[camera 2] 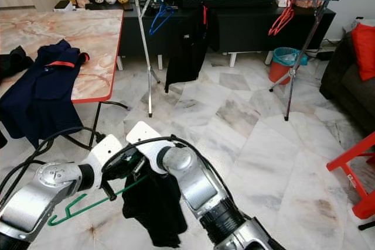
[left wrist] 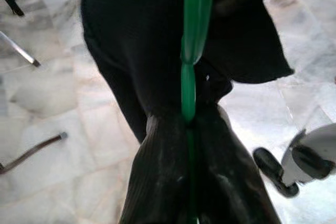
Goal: Hang hanger
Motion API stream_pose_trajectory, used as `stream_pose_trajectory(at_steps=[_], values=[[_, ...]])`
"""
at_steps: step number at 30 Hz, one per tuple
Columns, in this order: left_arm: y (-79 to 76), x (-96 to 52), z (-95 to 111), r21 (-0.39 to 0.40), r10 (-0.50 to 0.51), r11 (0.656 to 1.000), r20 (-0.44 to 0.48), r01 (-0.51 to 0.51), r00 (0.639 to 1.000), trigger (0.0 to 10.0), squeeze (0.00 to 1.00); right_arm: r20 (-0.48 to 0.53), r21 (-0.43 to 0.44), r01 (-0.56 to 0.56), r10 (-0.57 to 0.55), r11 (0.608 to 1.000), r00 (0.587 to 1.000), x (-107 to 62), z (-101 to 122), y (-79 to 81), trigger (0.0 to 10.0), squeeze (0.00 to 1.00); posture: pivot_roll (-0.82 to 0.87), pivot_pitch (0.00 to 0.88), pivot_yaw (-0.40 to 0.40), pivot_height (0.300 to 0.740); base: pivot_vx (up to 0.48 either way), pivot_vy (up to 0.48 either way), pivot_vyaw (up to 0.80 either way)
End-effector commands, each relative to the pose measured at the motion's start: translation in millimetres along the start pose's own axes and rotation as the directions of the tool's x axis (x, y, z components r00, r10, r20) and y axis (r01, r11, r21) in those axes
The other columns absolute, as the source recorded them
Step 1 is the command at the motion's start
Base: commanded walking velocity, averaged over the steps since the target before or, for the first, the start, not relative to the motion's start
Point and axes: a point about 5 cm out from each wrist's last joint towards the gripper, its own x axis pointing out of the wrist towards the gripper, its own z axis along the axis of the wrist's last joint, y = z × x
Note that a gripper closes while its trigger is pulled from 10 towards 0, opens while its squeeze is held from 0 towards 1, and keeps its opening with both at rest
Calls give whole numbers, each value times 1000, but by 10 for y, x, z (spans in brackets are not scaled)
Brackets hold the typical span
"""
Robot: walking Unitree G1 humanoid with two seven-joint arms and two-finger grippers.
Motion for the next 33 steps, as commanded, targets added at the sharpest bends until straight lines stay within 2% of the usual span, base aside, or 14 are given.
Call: stream_pose_trajectory(at_steps=[1,4,8,11,14,15,22,26,27,29,33], values=[[23,-23,-120,-1,11,1000,-68,-11,998,10000,0,-54,-43,141,-143,989,988,-79,-93,-287,10000,0,139,0,-39,740,0,0,0],[24,-24,-136,-1,12,1000,-77,-12,997,10000,0,-81,-113,159,-169,981,982,-91,-149,-306,10000,0,142,0,-40,740,0,0,0],[24,-25,-141,-1,15,1000,-83,-16,996,10000,0,-88,-111,163,-173,980,981,-83,-167,-286,10000,0,145,0,-38,740,0,0,0],[22,-29,-148,4,15,1000,-92,-15,996,10000,0,-104,-157,194,-212,968,972,-73,-189,-297,10000,0,147,0,-38,740,0,0,0],[37,-28,-146,5,27,1000,-92,-27,995,10000,0,-82,-78,149,-155,986,984,-50,-146,-227,10000,0,147,0,-37,740,0,0,0],[43,-20,-142,5,33,999,-90,-33,995,10000,0,-62,-41,87,-90,995,994,-43,-106,-140,10000,0,144,0,-38,740,0,0,0],[74,13,-113,-7,84,996,-78,-85,993,10000,0,-21,39,-5,6,999,1000,-59,6,25,10000,0,143,0,-37,740,0,0,0],[120,21,-111,2,122,993,-82,-122,989,10000,0,36,113,-50,46,992,998,-66,139,111,10000,0,140,0,-37,740,0,0,0],[184,26,-99,-3,178,984,-81,-179,981,10000,0,71,168,-74,63,983,996,-77,231,145,10000,0,141,0,-37,740,0,0,0],[226,31,-91,-11,216,976,-83,-218,973,10000,0,100,196,-93,74,976,992,-89,299,165,10000,0,141,0,-37,740,0,0,0],[246,48,-74,-9,238,971,-79,-240,968,10000,0,165,295,-134,88,946,982,-115,439,203,10000,0,137,0,-36,740,0,0,0]])
